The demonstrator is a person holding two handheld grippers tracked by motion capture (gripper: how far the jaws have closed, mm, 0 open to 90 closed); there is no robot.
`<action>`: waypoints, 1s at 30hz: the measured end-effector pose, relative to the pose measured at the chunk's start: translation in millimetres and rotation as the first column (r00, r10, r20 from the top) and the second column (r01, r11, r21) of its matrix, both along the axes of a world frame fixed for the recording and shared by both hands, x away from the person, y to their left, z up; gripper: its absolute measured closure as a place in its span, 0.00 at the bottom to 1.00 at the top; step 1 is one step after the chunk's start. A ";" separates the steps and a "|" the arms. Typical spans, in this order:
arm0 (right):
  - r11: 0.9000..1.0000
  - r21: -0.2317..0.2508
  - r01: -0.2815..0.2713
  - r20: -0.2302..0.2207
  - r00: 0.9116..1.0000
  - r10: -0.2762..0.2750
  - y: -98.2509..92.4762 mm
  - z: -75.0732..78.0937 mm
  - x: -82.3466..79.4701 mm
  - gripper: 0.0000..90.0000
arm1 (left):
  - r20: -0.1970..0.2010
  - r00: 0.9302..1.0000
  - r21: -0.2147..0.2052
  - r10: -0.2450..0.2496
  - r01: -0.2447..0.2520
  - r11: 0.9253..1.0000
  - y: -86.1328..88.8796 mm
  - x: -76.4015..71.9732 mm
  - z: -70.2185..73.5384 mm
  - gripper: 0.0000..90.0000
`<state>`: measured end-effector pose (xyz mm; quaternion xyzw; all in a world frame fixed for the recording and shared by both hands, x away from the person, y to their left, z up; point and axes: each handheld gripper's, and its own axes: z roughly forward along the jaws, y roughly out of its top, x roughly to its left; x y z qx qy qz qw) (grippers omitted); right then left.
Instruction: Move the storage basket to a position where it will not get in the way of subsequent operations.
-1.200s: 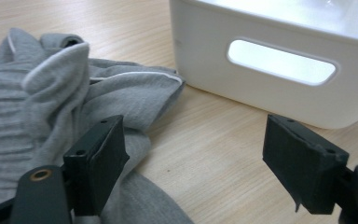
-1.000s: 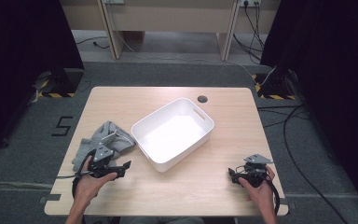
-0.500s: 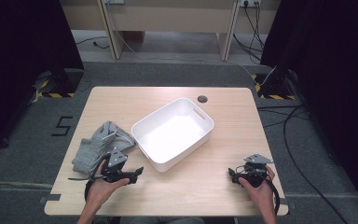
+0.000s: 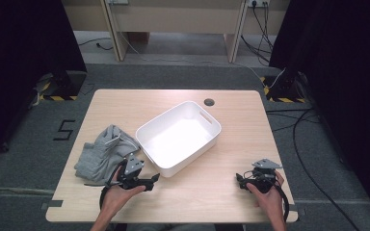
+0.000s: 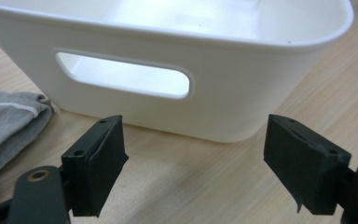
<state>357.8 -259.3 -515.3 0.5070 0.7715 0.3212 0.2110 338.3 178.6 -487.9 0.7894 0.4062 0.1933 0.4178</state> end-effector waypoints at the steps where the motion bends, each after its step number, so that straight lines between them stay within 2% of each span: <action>1: 1.000 0.000 0.000 0.000 1.000 0.000 0.0 0.0 0.0 0.10 | 0.001 1.000 -0.002 -0.001 0.001 1.000 -1.9 1.0 -0.4 0.22; 3: 1.000 0.001 0.000 0.001 1.000 0.000 0.0 -0.1 -0.1 0.10 | 0.008 1.000 0.003 -0.003 0.003 1.000 -4.8 2.2 -1.0 0.22; 5: 1.000 0.000 0.001 0.000 1.000 -0.001 0.0 0.0 -0.1 0.10 | -0.001 1.000 0.000 -0.018 0.018 1.000 -10.1 4.0 -2.2 0.21; 7: 1.000 0.000 0.001 0.000 1.000 -0.001 0.0 0.0 -0.1 0.10 | -0.001 0.999 0.017 -0.032 0.032 0.999 -15.1 4.8 -2.5 0.20; 11: 1.000 0.000 0.001 0.000 1.000 -0.001 0.0 0.0 -0.1 0.10 | 0.026 0.999 0.040 -0.038 0.037 0.999 -25.0 6.3 -0.5 0.17; 19: 1.000 0.000 0.001 0.000 1.000 -0.001 0.0 0.0 -0.1 0.10 | 0.042 0.998 0.039 -0.049 0.047 0.998 -35.5 17.5 3.5 0.17; 30: 1.000 0.000 0.001 -0.001 1.000 -0.001 0.0 0.1 0.0 0.10 | 0.030 0.998 0.022 -0.056 0.055 0.998 -35.4 29.9 3.1 0.18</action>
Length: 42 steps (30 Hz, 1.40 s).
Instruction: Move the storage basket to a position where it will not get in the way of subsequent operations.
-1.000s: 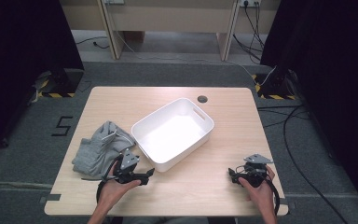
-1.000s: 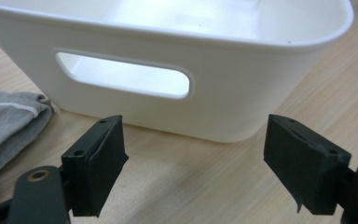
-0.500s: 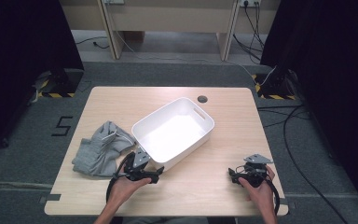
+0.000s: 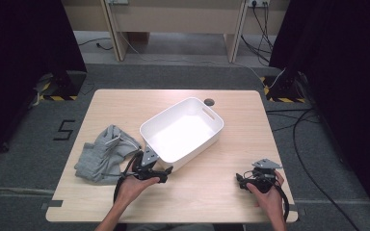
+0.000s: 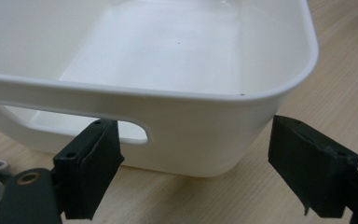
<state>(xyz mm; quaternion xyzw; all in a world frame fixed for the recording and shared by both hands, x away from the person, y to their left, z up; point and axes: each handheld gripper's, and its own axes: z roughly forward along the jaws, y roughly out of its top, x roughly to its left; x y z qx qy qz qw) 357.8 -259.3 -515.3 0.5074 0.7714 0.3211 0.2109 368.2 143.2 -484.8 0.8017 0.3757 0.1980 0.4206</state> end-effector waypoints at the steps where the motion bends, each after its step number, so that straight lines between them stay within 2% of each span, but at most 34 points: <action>1: 1.000 0.000 0.000 0.000 1.000 0.000 0.0 0.0 0.0 0.10 | -0.001 1.000 -0.010 0.003 -0.003 1.000 -0.2 1.4 -0.3 0.18; 4: 1.000 0.001 0.000 0.001 1.000 0.000 0.1 0.0 0.2 0.10 | -0.018 1.000 -0.033 0.011 -0.011 0.999 1.4 6.4 -1.5 0.18; 7: 1.000 -0.001 -0.004 0.001 1.000 0.004 0.2 0.2 0.8 0.10 | -0.027 0.999 -0.037 0.017 -0.018 0.999 3.6 10.1 -2.6 0.20; 10: 1.000 0.004 -0.018 0.020 1.000 0.017 0.1 0.8 0.9 0.20 | -0.029 0.999 -0.036 0.026 -0.027 0.999 5.3 12.9 -1.0 0.22; 14: 1.000 0.004 -0.014 0.030 0.999 0.014 1.3 1.1 1.5 0.24 | -0.029 0.999 -0.034 0.036 -0.037 0.999 5.8 15.6 1.0 0.24; 19: 0.999 0.040 -0.009 0.040 0.999 0.008 0.4 1.9 5.2 0.25 | -0.031 0.998 -0.045 0.053 -0.054 0.998 5.7 17.9 1.2 0.27; 27: 0.999 0.030 -0.024 0.060 0.998 0.022 3.7 9.6 14.0 0.25 | -0.041 0.996 -0.057 0.078 -0.080 0.995 9.4 22.8 0.5 0.28; 31: 0.999 0.037 -0.032 0.070 0.997 0.030 7.6 15.2 19.8 0.26 | -0.047 0.996 -0.069 0.079 -0.082 0.994 9.8 25.2 -0.1 0.28; 34: 0.999 0.023 -0.050 0.077 0.996 0.048 10.7 17.7 25.5 0.26 | -0.047 0.996 -0.055 0.072 -0.074 0.996 9.5 26.8 0.5 0.28; 39: 0.997 0.046 -0.066 0.076 0.995 0.062 19.0 20.0 38.5 0.26 | -0.056 0.996 -0.060 0.070 -0.074 0.995 8.0 31.4 -1.0 0.30; 42: 0.993 0.077 -0.086 0.086 0.993 0.080 24.0 21.8 47.4 0.26 | -0.062 0.996 -0.068 0.071 -0.075 0.995 6.5 35.9 -2.5 0.38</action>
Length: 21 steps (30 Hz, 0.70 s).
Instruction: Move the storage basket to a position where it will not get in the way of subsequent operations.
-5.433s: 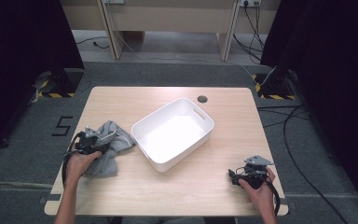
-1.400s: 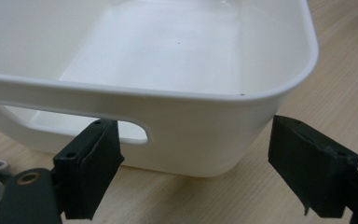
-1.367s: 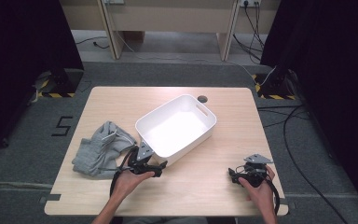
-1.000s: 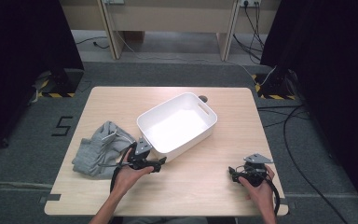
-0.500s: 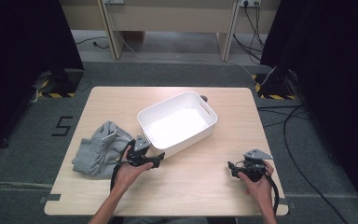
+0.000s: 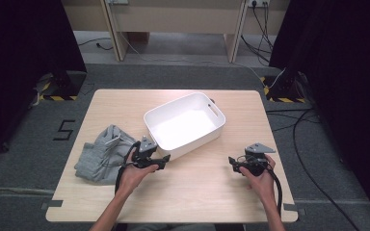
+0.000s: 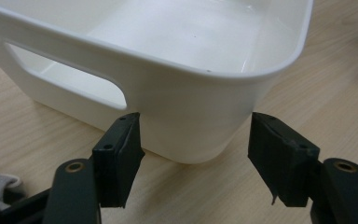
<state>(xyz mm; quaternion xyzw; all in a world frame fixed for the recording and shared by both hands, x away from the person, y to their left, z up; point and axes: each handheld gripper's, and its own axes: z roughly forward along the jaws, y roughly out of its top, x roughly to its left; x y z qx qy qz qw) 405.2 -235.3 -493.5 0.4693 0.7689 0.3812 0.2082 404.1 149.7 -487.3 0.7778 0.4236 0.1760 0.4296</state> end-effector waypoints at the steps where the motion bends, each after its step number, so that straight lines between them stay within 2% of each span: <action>1: 1.000 -0.002 -0.008 0.008 1.000 0.008 1.2 1.2 3.8 0.26 | -0.001 1.000 0.005 0.002 -0.002 1.000 -0.5 1.8 -0.3 0.38; 6: 1.000 0.017 -0.016 0.029 0.999 0.016 3.5 11.9 25.8 0.25 | -0.003 1.000 0.016 0.012 -0.012 1.000 -4.4 9.5 -0.2 0.37; 12: 1.000 0.018 -0.017 0.042 0.999 0.016 7.0 22.1 49.9 0.25 | -0.010 0.999 0.001 0.053 -0.053 0.999 -5.0 22.2 -0.5 0.37; 16: 0.999 0.036 -0.025 0.042 0.999 0.023 12.8 23.4 60.9 0.26 | -0.014 0.996 -0.012 0.087 -0.087 0.996 -3.8 31.6 1.5 0.38; 21: 0.999 0.035 -0.042 0.044 0.998 0.041 25.5 21.2 72.7 0.26 | -0.026 0.992 -0.024 0.125 -0.126 0.992 -4.7 43.7 3.1 0.39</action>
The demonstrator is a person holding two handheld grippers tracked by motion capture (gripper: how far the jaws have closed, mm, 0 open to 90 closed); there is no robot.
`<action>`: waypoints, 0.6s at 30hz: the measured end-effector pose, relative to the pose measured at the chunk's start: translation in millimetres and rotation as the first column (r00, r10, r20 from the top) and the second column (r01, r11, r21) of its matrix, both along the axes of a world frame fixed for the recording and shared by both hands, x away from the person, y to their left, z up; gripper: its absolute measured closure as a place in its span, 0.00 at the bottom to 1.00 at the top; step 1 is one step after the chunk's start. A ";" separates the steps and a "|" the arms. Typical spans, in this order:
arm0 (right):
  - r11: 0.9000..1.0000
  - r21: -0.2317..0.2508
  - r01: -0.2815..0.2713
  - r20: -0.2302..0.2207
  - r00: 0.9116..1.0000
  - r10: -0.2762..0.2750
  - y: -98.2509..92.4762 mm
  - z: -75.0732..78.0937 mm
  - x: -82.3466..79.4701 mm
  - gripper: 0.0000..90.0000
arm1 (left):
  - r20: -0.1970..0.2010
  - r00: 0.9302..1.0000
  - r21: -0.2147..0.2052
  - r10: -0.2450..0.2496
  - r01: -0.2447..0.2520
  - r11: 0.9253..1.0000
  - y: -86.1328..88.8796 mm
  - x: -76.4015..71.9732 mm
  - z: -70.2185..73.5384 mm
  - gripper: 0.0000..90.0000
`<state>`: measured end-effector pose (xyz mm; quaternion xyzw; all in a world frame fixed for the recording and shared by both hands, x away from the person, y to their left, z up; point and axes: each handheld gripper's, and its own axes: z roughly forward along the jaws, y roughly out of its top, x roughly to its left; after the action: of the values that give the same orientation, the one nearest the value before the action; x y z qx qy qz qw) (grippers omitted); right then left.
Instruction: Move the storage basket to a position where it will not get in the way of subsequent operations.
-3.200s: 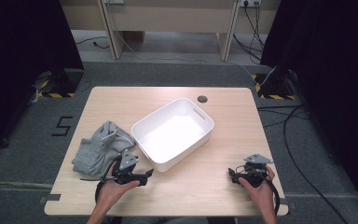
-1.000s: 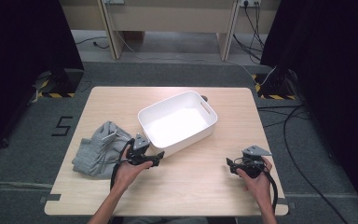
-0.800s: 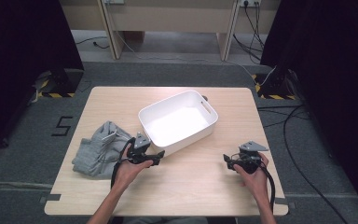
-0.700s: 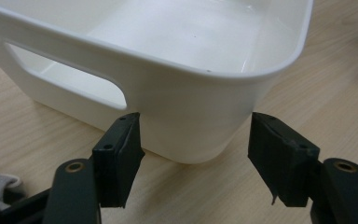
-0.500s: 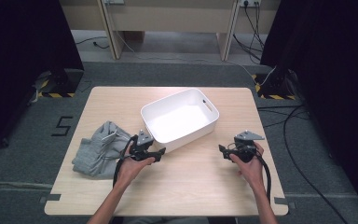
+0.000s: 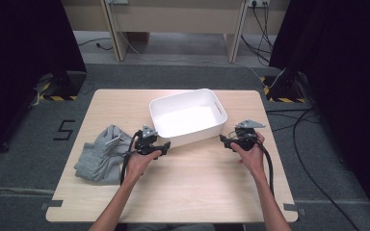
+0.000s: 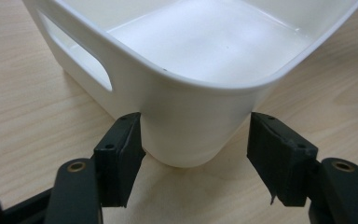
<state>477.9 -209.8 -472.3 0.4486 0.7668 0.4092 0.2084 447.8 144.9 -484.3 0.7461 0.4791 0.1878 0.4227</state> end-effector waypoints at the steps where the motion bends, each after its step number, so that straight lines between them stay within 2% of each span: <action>1: 1.000 0.001 0.000 -0.003 1.000 0.000 1.6 -0.4 1.4 0.26 | -0.006 1.000 0.000 0.006 -0.006 1.000 -1.0 3.1 0.1 0.39; 4: 1.000 0.014 -0.013 -0.009 1.000 0.013 8.4 -2.8 6.8 0.26 | -0.011 1.000 0.001 0.025 -0.025 1.000 -4.0 10.7 0.4 0.40; 7: 1.000 0.008 -0.015 -0.012 1.000 0.015 13.0 -3.4 10.9 0.27 | -0.023 0.999 -0.011 0.040 -0.040 0.999 -5.8 18.5 0.6 0.42; 11: 1.000 0.004 0.007 -0.014 1.000 -0.007 16.6 -3.6 18.0 0.29 | -0.034 0.997 -0.017 0.066 -0.067 0.998 -6.7 30.9 1.8 0.46; 14: 0.999 0.032 0.016 -0.009 1.000 -0.015 18.1 -2.8 22.4 0.30 | -0.035 0.996 -0.015 0.077 -0.077 0.997 -7.0 38.6 3.2 0.46; 15: 0.999 0.036 0.017 -0.006 1.000 -0.017 18.6 -2.6 23.9 0.30 | -0.038 0.995 -0.028 0.090 -0.091 0.995 -7.0 41.2 3.0 0.47; 18: 0.999 0.034 0.031 -0.012 0.999 -0.030 20.9 -2.8 28.2 0.31 | -0.052 0.994 -0.013 0.092 -0.093 0.996 -7.8 48.1 2.9 0.46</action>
<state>506.1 -188.9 -475.1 0.4660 0.7539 0.4164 0.2027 495.9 137.2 -481.4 0.7244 0.5252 0.1840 0.4069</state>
